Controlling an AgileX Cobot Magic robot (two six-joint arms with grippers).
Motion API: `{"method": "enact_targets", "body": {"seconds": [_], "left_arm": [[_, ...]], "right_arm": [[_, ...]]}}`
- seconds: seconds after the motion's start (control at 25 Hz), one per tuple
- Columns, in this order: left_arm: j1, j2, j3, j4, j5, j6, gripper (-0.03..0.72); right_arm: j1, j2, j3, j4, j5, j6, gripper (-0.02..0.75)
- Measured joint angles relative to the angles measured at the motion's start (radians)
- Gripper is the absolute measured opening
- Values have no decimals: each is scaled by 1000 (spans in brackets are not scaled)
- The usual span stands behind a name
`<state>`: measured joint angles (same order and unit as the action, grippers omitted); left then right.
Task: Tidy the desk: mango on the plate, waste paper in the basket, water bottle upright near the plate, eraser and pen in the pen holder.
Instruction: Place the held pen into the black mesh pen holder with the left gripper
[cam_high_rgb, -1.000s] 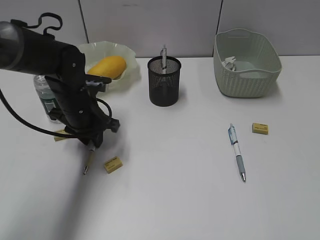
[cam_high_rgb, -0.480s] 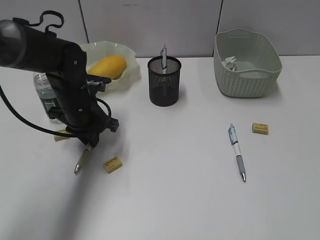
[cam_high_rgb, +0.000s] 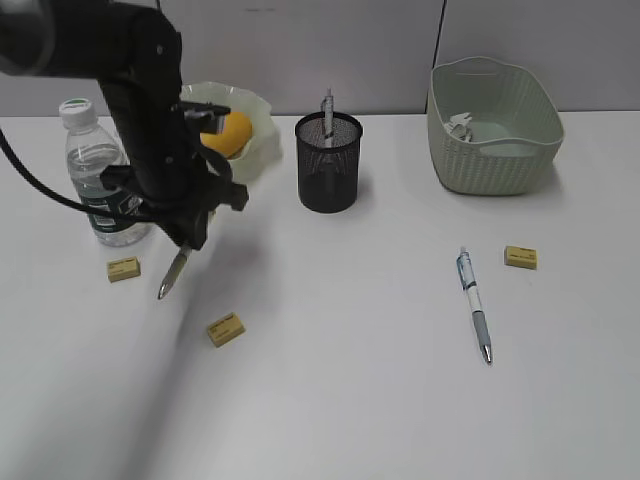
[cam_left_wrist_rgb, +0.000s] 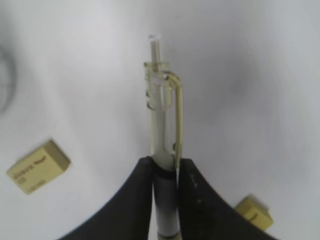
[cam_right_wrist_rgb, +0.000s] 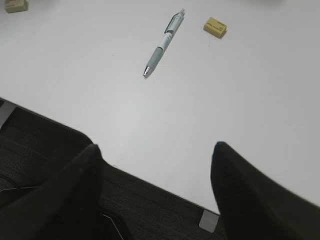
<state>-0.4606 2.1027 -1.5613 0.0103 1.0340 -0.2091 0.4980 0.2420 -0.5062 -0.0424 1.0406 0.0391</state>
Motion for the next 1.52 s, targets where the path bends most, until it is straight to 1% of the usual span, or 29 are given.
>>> {"method": "enact_targets", "body": {"seconds": [0.28,0.44,0.56,0.72,0.92,1.08,1.28,1.32,1.44,1.52], "left_arm": [[0,-73,-202,-58,-1,0,118],[0,-77,-295,-130,-78,12,116],[-2,-77,-316,-189,-178,41,116],[-20,-77,-315,-193,-328,58,116],[-71,-63,-315,-194,-544,61,116],[-103,-17,-315,-157,-675,61,116],[-115,51,-315,-123,-751,61,116],[-115,66,-315,-109,-762,61,116],[-116,104,-315,-25,-789,61,116],[-118,122,-315,4,-803,61,116]], "right_arm": [[0,0,0,0,-1,0,533],[0,0,0,0,-1,0,533],[0,0,0,0,-1,0,532],[0,0,0,0,-1,0,531],[0,0,0,0,-1,0,531],[0,0,0,0,-1,0,532],[0,0,0,0,-1,-1,532],[0,0,0,0,-1,-1,532],[0,0,0,0,-1,-1,531],[0,0,0,0,-1,-1,531]]}}
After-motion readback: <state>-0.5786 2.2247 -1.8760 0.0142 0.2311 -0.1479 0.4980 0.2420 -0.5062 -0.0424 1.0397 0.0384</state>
